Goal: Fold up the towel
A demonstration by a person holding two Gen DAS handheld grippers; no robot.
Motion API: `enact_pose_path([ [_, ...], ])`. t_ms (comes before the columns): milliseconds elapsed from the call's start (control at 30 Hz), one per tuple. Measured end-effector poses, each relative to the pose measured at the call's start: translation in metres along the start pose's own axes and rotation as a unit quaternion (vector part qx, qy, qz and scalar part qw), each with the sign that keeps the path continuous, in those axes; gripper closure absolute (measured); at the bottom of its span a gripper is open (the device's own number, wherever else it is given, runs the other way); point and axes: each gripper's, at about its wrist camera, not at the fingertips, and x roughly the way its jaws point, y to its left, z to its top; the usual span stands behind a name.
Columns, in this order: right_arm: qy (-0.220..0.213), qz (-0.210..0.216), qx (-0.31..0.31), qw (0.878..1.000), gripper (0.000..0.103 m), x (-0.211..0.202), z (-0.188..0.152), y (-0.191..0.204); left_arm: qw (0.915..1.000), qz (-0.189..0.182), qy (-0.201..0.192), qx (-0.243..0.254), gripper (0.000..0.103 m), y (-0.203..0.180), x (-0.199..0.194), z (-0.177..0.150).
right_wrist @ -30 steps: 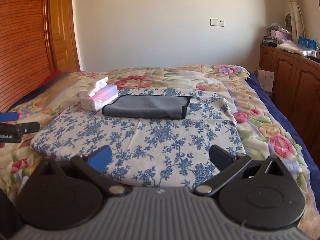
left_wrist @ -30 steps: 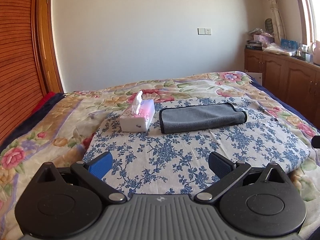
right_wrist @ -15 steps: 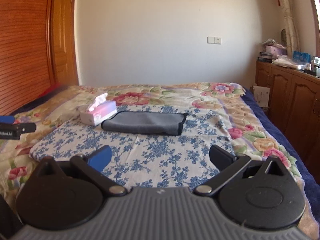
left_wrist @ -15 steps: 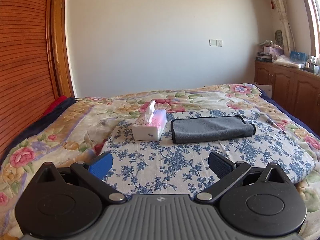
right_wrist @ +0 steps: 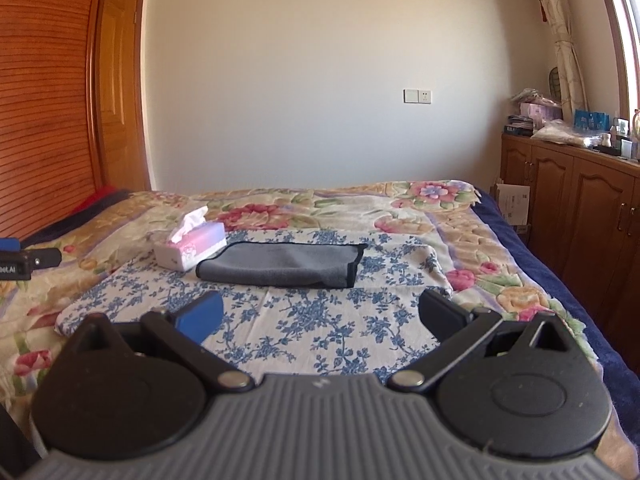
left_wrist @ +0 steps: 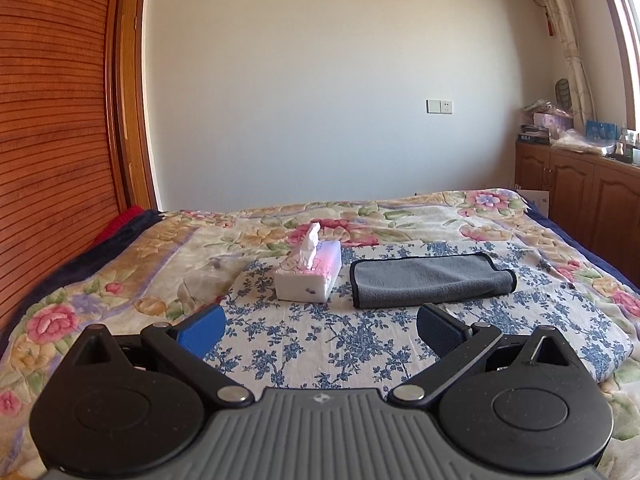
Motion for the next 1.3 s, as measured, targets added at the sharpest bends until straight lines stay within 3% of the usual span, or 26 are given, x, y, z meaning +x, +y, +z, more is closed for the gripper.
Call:
enact_pose_path([
  [567,-0.025,-0.016,-0.004,1.0,0.0,-0.0059,0.0003,-0.0016,0.9997,-0.006,-0.02,0.011,0.0,-0.0022,-0.0062,0.0015],
  [1300,-0.024,-0.032,0.001,0.999,0.0,-0.0055,-0.0004,-0.0041,0.9997,-0.005,-0.02,0.013,0.0,-0.0016,-0.0065,0.0001],
])
